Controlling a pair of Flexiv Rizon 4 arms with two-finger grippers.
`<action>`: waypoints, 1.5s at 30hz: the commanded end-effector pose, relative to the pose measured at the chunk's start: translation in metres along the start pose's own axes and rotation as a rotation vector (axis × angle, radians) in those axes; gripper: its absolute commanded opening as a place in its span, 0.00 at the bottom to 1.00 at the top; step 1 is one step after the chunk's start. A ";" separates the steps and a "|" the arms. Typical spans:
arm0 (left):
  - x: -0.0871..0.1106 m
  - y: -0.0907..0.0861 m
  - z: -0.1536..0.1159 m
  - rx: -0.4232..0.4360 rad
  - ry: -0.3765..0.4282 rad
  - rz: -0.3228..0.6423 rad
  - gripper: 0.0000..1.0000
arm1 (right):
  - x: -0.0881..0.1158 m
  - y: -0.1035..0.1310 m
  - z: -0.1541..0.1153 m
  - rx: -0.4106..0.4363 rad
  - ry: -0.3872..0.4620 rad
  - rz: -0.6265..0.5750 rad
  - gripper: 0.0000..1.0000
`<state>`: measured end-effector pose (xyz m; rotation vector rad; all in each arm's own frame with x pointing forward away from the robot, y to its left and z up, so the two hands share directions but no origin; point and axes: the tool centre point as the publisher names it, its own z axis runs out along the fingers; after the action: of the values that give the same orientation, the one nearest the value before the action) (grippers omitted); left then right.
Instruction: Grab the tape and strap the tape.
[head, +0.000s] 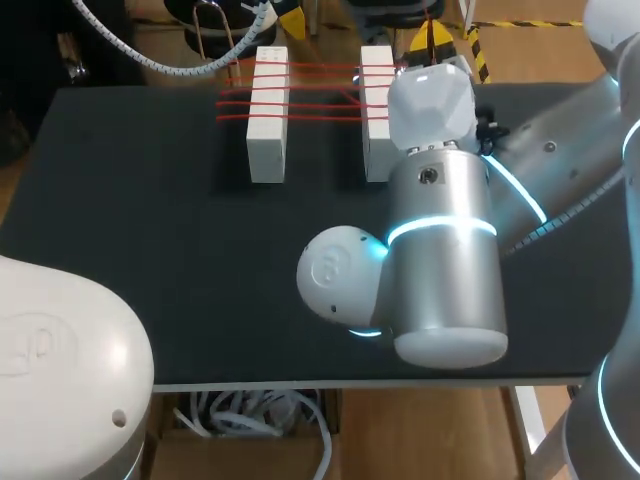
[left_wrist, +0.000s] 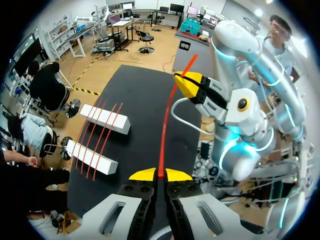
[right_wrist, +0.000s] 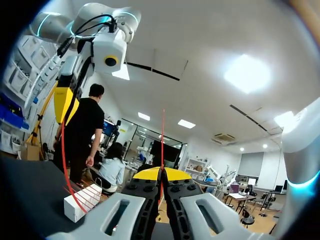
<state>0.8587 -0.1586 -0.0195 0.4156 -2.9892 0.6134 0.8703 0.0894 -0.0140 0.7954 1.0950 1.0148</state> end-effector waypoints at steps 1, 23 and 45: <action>0.000 0.000 0.000 -0.002 0.000 0.000 0.00 | -0.005 0.014 -0.011 0.050 -0.110 0.023 0.00; 0.000 0.000 0.000 -0.002 0.000 0.000 0.00 | -0.005 0.014 -0.011 0.050 -0.110 0.023 0.00; 0.000 0.000 0.000 -0.002 0.000 0.000 0.00 | 0.005 0.041 -0.001 -0.124 -0.208 -0.390 0.00</action>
<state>0.8587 -0.1586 -0.0195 0.4156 -2.9892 0.6134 0.8771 0.1031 0.0200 0.4886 1.0836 0.7371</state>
